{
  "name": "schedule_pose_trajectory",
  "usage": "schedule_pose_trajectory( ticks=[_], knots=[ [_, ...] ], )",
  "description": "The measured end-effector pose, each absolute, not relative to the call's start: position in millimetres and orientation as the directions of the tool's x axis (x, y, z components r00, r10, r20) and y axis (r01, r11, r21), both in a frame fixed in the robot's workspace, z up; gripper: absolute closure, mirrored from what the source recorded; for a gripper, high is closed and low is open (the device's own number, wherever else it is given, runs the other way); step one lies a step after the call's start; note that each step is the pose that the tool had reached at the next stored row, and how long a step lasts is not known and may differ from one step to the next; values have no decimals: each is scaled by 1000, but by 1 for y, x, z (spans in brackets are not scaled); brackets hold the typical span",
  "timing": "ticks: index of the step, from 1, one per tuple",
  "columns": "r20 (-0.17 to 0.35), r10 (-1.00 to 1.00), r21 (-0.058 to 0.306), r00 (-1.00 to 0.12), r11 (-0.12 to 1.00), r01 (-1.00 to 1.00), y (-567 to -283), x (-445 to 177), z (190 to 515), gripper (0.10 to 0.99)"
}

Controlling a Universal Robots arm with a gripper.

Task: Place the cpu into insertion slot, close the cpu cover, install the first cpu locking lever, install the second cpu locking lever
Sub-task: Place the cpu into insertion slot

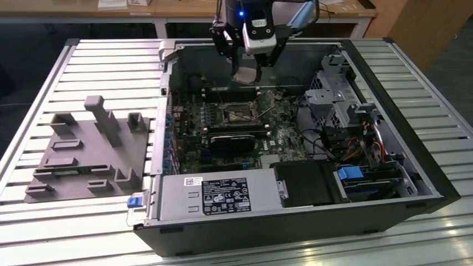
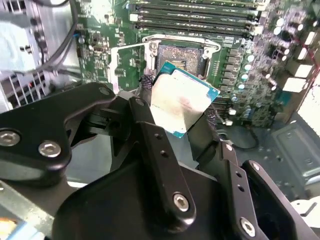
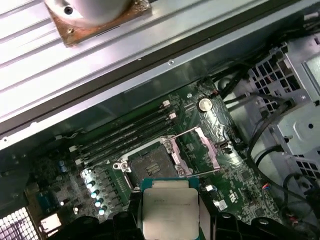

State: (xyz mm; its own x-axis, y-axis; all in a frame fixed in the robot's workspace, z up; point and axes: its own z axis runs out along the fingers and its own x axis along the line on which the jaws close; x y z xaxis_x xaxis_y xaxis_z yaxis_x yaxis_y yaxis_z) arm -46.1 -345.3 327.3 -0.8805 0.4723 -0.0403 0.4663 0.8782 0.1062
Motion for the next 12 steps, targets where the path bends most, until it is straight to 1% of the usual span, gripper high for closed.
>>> schedule_pose_trajectory(
  ticks=[12],
  knots=[
    [-40, 661, 106, -749, 748, 655, -345, -46, 319, 549]
  ],
)
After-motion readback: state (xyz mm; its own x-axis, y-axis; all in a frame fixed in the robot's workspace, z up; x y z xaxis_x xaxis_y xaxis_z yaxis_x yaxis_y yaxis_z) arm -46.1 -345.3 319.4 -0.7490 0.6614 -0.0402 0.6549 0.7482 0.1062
